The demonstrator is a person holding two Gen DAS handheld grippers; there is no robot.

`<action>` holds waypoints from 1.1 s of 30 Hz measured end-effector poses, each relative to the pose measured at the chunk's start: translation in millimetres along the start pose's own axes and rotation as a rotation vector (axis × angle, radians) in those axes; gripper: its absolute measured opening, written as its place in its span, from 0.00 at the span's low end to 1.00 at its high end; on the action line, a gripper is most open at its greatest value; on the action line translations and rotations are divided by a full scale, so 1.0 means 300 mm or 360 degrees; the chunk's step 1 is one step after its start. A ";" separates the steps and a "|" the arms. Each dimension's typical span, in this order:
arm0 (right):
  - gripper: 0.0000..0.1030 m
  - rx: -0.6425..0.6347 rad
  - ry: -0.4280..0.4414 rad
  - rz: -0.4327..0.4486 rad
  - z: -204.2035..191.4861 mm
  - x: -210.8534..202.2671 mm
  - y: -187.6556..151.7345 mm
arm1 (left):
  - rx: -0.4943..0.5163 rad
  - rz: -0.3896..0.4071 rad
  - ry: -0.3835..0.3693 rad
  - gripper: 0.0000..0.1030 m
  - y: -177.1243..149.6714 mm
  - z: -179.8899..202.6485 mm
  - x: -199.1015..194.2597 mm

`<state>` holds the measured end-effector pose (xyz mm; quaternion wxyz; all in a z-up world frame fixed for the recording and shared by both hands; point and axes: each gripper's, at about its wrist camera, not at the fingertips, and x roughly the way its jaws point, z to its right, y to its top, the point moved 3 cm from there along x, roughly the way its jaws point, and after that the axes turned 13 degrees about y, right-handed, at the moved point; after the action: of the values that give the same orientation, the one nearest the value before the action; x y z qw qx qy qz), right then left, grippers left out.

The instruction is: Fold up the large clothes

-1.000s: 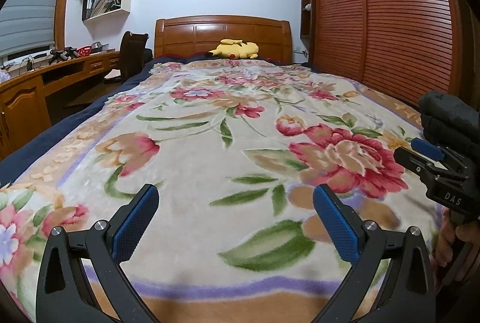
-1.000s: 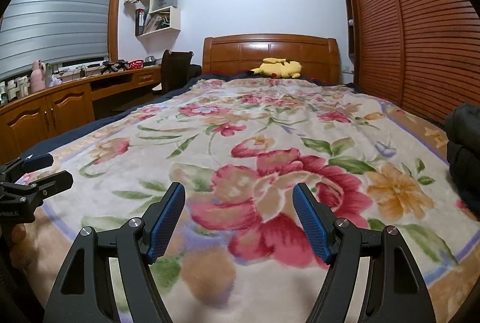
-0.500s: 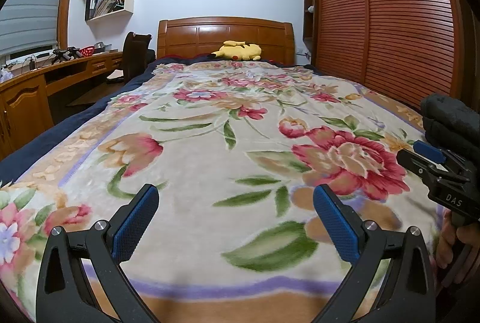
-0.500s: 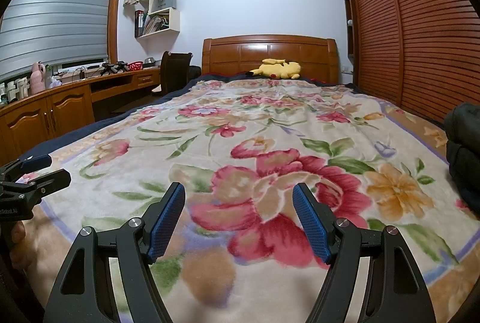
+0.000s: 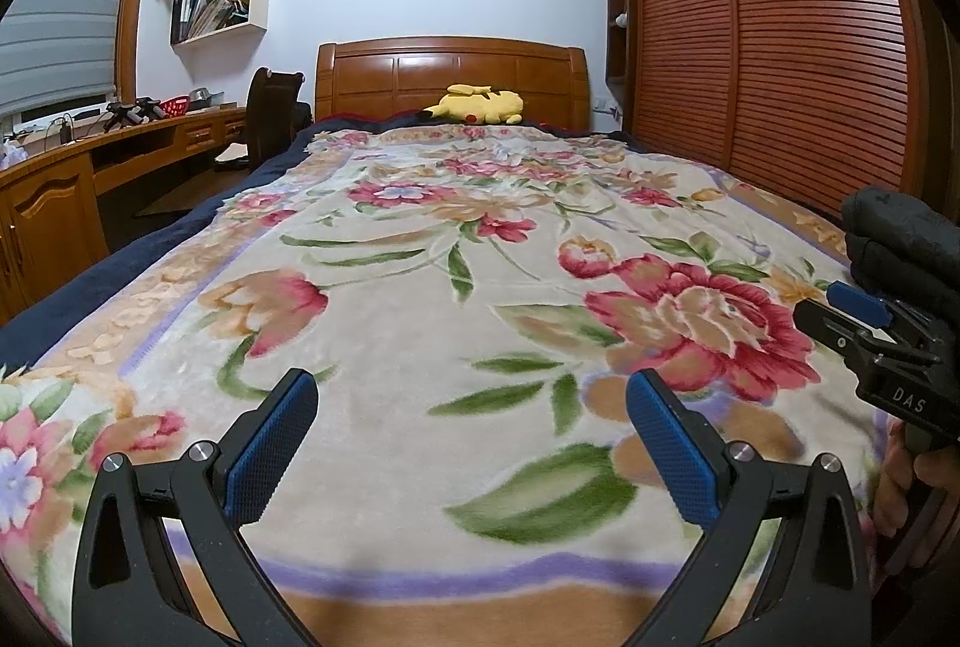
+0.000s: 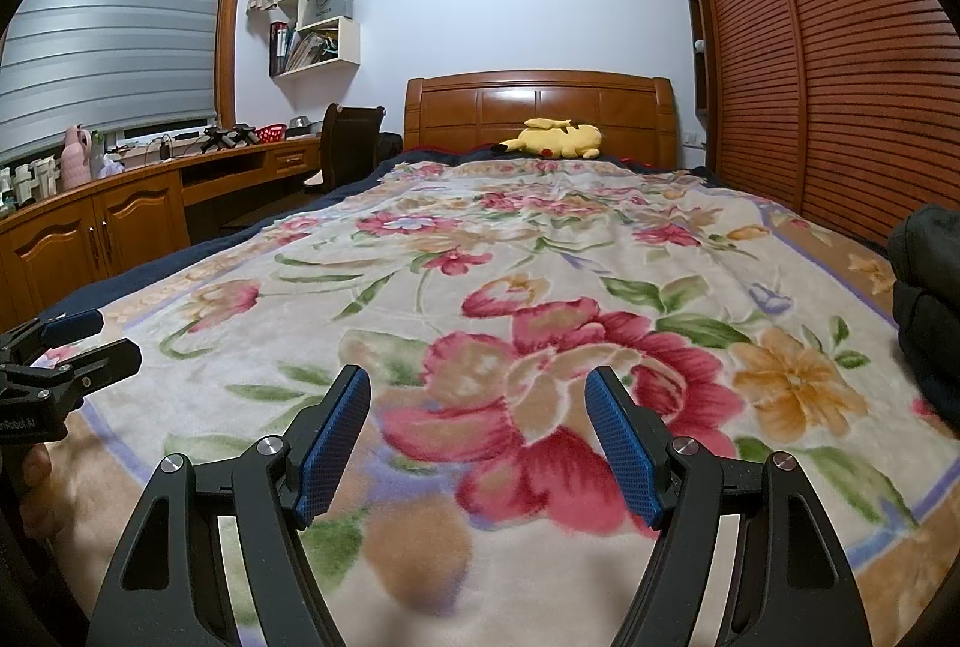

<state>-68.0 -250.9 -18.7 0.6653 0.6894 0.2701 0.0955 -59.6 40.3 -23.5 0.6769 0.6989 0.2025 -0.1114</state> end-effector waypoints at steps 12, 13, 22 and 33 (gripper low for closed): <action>0.74 0.0002 -0.0002 0.0003 -0.002 0.008 0.002 | 0.0005 0.0005 0.0006 1.00 0.001 0.000 -0.006; 0.74 0.0002 -0.0001 0.0003 0.000 0.006 0.001 | 0.0005 0.0005 0.0006 1.00 0.000 0.000 -0.006; 0.74 0.0007 -0.0007 0.0007 -0.003 0.015 0.004 | 0.0003 0.0005 0.0004 1.00 -0.001 0.000 -0.006; 0.74 0.0007 -0.0006 0.0008 0.001 0.013 0.001 | 0.0006 0.0003 0.0004 1.00 0.000 -0.004 -0.004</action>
<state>-64.7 -249.2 -19.2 0.6641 0.6917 0.2673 0.0953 -60.8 41.2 -22.8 0.6755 0.7004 0.2025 -0.1103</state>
